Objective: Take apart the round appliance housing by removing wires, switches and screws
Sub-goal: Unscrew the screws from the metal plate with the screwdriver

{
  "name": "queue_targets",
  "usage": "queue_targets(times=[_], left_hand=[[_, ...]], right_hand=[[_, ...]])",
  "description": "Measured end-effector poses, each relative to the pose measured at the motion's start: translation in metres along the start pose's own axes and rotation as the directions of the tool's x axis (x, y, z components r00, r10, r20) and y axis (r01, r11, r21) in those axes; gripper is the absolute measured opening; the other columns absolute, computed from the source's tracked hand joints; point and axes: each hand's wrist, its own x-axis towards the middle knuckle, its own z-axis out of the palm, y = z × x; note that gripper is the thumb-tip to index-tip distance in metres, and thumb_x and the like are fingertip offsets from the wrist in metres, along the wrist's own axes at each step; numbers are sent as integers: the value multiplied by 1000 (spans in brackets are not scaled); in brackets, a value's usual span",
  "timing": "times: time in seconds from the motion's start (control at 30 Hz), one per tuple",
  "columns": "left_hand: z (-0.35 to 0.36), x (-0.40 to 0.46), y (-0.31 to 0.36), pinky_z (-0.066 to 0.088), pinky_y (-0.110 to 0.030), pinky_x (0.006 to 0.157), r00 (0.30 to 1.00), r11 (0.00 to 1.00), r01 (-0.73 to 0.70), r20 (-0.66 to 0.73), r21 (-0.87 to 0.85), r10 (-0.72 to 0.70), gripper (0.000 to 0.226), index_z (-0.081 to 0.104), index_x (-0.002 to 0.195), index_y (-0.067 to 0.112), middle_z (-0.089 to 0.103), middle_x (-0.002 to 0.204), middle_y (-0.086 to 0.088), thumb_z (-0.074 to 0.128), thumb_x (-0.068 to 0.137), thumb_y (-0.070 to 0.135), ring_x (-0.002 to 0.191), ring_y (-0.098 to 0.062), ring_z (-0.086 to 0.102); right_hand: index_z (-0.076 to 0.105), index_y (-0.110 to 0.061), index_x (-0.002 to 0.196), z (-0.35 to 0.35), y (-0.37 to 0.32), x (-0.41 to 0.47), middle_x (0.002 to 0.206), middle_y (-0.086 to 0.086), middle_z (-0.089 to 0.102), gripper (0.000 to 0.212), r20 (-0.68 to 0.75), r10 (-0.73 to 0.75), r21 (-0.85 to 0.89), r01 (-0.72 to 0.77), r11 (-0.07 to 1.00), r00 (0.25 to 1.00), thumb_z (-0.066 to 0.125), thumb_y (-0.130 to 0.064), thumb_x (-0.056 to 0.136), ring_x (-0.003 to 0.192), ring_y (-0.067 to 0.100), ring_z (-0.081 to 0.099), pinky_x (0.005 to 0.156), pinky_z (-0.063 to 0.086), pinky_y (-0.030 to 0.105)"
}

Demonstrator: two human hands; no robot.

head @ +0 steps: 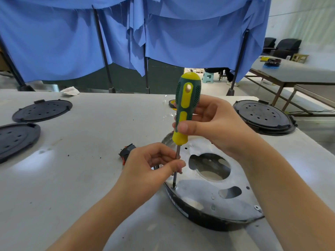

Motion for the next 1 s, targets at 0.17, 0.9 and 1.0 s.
queue_targets(times=[0.17, 0.9, 1.0], left_hand=[[-2, 1, -3, 56, -24, 69, 1000, 1000, -4, -18, 6, 4, 23, 67, 71, 28, 70, 70, 3, 85, 57, 32, 67, -15, 67], [-1, -1, 0, 54, -18, 67, 997, 999, -26, -68, 28, 27, 20, 72, 70, 24, 73, 68, 6, 80, 55, 35, 64, -13, 70], [-1, -1, 0, 53, -16, 68, 996, 998, -37, -78, 57, 42, 15, 71, 69, 28, 72, 70, 8, 80, 59, 33, 65, -8, 68]], right_hand=[[60, -8, 116, 5, 1, -3, 110, 9, 71, 31, 186, 3, 127, -27, 992, 983, 59, -12, 85, 104, 25, 67, 84, 54, 30], [74, -31, 95, 9, 1, -3, 102, -1, 72, 28, 98, 39, -55, -34, 998, 994, 80, -23, 69, 86, 10, 69, 72, 54, 21], [70, -20, 100, 6, 4, -2, 93, 6, 74, 32, 50, 28, -1, -28, 1000, 998, 77, -16, 69, 87, 20, 72, 75, 56, 25]])
